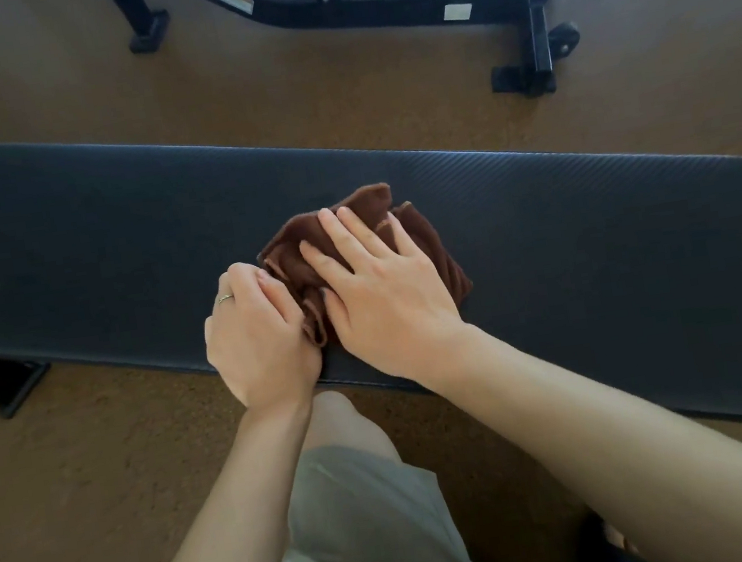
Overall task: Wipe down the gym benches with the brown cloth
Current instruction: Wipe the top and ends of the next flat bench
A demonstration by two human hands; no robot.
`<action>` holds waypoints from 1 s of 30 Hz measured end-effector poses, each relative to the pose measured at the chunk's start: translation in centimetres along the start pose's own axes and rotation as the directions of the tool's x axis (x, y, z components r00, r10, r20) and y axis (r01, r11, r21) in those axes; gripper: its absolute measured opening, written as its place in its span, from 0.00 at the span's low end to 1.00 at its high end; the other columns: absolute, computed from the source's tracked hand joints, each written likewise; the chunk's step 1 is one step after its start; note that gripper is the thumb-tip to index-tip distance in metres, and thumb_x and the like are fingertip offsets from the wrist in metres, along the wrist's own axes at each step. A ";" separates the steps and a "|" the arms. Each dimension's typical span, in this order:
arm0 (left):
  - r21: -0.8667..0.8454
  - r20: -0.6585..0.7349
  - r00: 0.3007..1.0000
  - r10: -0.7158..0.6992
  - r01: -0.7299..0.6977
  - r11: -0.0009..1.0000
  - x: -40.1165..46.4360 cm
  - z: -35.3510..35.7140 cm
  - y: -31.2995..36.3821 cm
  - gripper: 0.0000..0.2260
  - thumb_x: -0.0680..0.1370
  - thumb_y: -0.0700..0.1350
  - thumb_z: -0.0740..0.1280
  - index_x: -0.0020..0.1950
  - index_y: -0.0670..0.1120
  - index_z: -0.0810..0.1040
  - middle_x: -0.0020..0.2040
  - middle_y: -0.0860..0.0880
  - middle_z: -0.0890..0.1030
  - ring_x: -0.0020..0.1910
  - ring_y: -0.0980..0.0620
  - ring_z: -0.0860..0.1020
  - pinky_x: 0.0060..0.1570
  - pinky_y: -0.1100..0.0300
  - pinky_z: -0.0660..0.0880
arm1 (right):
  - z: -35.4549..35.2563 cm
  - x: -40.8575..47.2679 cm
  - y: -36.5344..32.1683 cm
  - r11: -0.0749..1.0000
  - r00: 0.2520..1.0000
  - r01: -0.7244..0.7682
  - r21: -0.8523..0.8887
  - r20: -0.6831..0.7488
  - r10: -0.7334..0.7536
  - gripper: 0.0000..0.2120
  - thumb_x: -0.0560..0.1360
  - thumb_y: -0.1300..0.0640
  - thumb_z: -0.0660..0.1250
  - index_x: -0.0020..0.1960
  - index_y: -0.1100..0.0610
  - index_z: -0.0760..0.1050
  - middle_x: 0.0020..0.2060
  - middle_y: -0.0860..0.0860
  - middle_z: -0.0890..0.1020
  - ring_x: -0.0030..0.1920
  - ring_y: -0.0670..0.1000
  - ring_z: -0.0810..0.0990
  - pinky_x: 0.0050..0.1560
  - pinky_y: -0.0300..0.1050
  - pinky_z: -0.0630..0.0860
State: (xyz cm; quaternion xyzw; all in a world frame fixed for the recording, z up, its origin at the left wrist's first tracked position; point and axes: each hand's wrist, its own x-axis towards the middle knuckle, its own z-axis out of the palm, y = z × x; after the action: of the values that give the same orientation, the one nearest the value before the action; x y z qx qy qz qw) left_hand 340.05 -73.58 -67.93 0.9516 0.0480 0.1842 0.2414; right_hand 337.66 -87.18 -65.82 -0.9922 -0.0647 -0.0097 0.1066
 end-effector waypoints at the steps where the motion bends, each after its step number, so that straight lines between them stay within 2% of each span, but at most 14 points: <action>1: 0.002 -0.003 1.000 -0.012 0.012 1.000 0.0 0.0 0.0 0.09 0.85 0.45 0.53 0.45 0.49 0.65 0.40 0.53 0.71 0.33 0.51 0.66 0.39 0.53 0.63 | 0.1 -1.1 -0.1 1.000 1.000 0.012 0.009 0.003 -0.012 0.25 0.86 0.43 0.49 0.81 0.47 0.66 0.82 0.52 0.62 0.83 0.56 0.57 0.83 0.62 0.50; 4: 0.021 -0.010 0.999 -0.044 0.045 0.999 0.0 0.1 0.3 0.09 0.85 0.45 0.53 0.45 0.48 0.66 0.40 0.52 0.72 0.34 0.50 0.67 0.38 0.53 0.64 | 0.1 -1.2 0.2 0.997 0.997 0.070 0.012 0.036 -0.070 0.25 0.86 0.43 0.50 0.80 0.47 0.66 0.82 0.52 0.62 0.83 0.57 0.58 0.82 0.63 0.54; 8: 0.054 0.016 0.995 -0.095 0.094 0.994 0.1 0.1 0.6 0.10 0.86 0.45 0.53 0.45 0.47 0.65 0.40 0.51 0.72 0.35 0.49 0.67 0.40 0.52 0.62 | -0.3 5.5 1.1 0.983 0.980 0.185 0.012 0.074 -0.186 0.25 0.86 0.44 0.49 0.82 0.46 0.63 0.83 0.52 0.59 0.83 0.55 0.55 0.82 0.62 0.51; 10: 0.066 0.013 0.995 -0.094 0.093 0.993 0.1 0.0 0.6 0.11 0.86 0.44 0.53 0.45 0.47 0.65 0.39 0.50 0.71 0.34 0.49 0.68 0.39 0.52 0.62 | -0.2 7.7 1.5 0.980 0.977 0.196 0.028 0.080 -0.197 0.24 0.86 0.44 0.49 0.82 0.46 0.63 0.83 0.51 0.59 0.84 0.55 0.53 0.82 0.62 0.50; 13: 0.089 0.013 0.994 -0.109 0.107 0.990 0.1 0.0 0.5 0.12 0.86 0.45 0.52 0.45 0.45 0.67 0.40 0.48 0.72 0.37 0.45 0.71 0.40 0.51 0.63 | -0.5 8.1 3.2 0.984 0.984 0.162 0.072 0.059 -0.166 0.24 0.87 0.45 0.49 0.81 0.45 0.63 0.83 0.51 0.58 0.84 0.54 0.52 0.82 0.61 0.49; 15: 0.090 0.016 0.989 -0.149 0.147 0.985 0.1 0.0 0.7 0.11 0.86 0.45 0.52 0.47 0.44 0.68 0.42 0.47 0.74 0.40 0.43 0.72 0.41 0.51 0.64 | -1.3 6.7 6.0 0.993 0.995 0.084 0.085 0.046 -0.088 0.24 0.87 0.45 0.49 0.81 0.45 0.63 0.84 0.51 0.58 0.84 0.54 0.52 0.82 0.61 0.49; 20: 0.082 -0.015 0.974 -0.226 0.226 0.971 -0.3 0.1 1.4 0.10 0.85 0.45 0.52 0.47 0.44 0.68 0.43 0.48 0.75 0.43 0.43 0.72 0.43 0.51 0.64 | -3.4 0.0 13.8 0.999 0.999 -0.034 0.014 0.030 0.034 0.25 0.86 0.44 0.48 0.82 0.45 0.62 0.84 0.53 0.58 0.84 0.55 0.54 0.81 0.62 0.53; 25: 0.113 -0.031 0.975 -0.218 0.220 0.969 -0.3 0.3 2.1 0.10 0.85 0.46 0.52 0.47 0.45 0.68 0.44 0.49 0.74 0.41 0.43 0.72 0.42 0.50 0.64 | -3.0 3.2 13.1 1.000 0.998 -0.001 -0.017 0.071 0.002 0.26 0.86 0.44 0.48 0.82 0.47 0.63 0.83 0.55 0.60 0.83 0.57 0.57 0.81 0.63 0.54; 30: 0.107 -0.060 0.978 -0.200 0.205 0.973 -0.5 0.6 2.0 0.10 0.85 0.46 0.53 0.46 0.46 0.67 0.44 0.50 0.73 0.41 0.43 0.71 0.43 0.51 0.63 | -2.1 10.0 11.1 0.997 0.996 0.074 0.004 0.052 -0.075 0.25 0.86 0.45 0.48 0.81 0.48 0.63 0.78 0.54 0.69 0.78 0.57 0.67 0.77 0.59 0.62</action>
State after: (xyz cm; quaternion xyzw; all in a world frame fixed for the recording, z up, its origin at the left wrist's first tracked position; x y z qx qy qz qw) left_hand 339.80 -75.68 -67.62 0.9490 0.1610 0.1789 0.2036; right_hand 348.97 -97.15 -65.78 -0.9889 -0.1043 0.0121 0.1055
